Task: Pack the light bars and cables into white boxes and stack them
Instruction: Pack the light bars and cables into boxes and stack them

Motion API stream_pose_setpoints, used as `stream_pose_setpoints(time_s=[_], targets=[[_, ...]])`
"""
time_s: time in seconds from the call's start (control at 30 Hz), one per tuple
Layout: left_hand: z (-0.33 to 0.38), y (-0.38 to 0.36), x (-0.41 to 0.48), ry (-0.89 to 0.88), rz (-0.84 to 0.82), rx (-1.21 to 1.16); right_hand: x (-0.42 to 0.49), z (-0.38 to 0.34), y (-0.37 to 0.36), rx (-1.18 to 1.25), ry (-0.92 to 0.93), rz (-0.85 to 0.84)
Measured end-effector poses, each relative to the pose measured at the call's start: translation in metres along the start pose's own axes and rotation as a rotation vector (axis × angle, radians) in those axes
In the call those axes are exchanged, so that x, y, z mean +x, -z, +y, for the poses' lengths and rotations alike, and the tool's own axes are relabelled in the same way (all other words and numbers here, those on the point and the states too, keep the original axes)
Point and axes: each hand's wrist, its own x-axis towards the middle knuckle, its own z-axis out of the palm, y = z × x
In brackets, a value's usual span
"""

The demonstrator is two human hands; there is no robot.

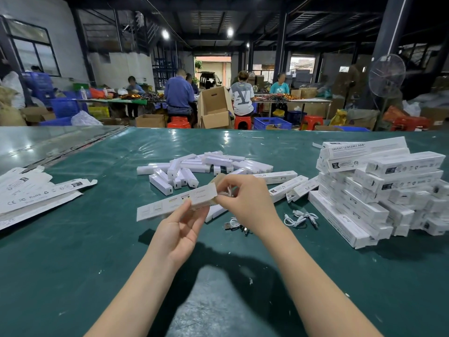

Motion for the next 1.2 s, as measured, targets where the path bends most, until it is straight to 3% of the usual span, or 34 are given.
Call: stream_pose_setpoints(time_s=[0.23,0.37,0.53,0.6,0.7,0.83,0.93,1.2], targets=[[-0.001,-0.002,0.001,0.004,0.002,-0.038,-0.006,-0.001,-0.019,0.317,-0.097,0.128],[-0.004,-0.002,0.000,0.024,0.044,-0.095,-0.009,0.003,-0.026,0.284,-0.049,0.165],[-0.007,-0.004,-0.001,0.027,0.053,-0.156,-0.010,0.004,-0.032,0.233,-0.038,0.402],[-0.008,-0.004,-0.001,0.016,0.047,-0.153,-0.009,0.005,-0.029,0.161,-0.007,0.386],[-0.007,-0.003,-0.001,-0.005,0.057,-0.137,-0.009,0.004,-0.027,0.044,0.094,0.223],[-0.004,-0.002,0.001,-0.030,0.047,-0.098,-0.007,0.007,-0.019,0.103,0.114,0.055],[-0.005,-0.001,0.001,-0.030,0.040,-0.080,-0.008,0.009,-0.017,0.219,0.072,0.139],[-0.010,0.000,-0.001,0.008,-0.054,-0.012,-0.013,0.008,-0.025,0.028,0.168,0.267]])
